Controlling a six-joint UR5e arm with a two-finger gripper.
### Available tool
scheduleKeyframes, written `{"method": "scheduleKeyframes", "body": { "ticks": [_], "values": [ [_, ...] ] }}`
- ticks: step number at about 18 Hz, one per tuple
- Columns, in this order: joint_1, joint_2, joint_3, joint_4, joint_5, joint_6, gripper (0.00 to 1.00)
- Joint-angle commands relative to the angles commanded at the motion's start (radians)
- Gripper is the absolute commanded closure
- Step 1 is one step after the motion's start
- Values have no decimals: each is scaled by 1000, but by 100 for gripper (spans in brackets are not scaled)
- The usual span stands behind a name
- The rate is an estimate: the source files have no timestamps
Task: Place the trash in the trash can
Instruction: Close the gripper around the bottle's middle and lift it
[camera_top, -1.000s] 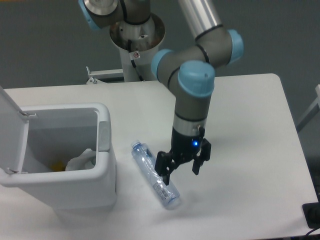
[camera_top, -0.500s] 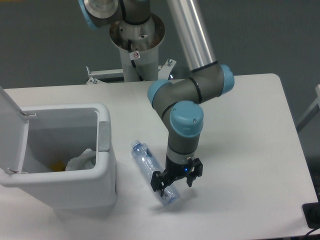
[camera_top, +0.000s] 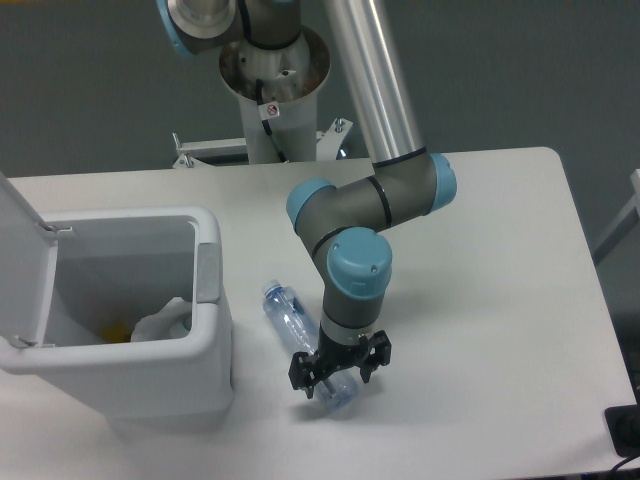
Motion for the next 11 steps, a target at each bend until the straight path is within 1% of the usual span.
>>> {"method": "scheduleKeyframes", "body": {
  "ticks": [2, 4, 5, 6, 8, 9, 11],
  "values": [
    [0, 0, 2, 0, 0, 0, 0],
    [0, 0, -2, 0, 6, 0, 13],
    [0, 0, -2, 0, 17, 2, 22],
    [0, 0, -2, 0, 20, 2, 27],
    [0, 2, -2, -2, 20, 2, 34],
    [0, 2, 0, 0, 20, 2, 34],
    [0, 6, 0, -2, 20, 2, 43]
  ]
}}
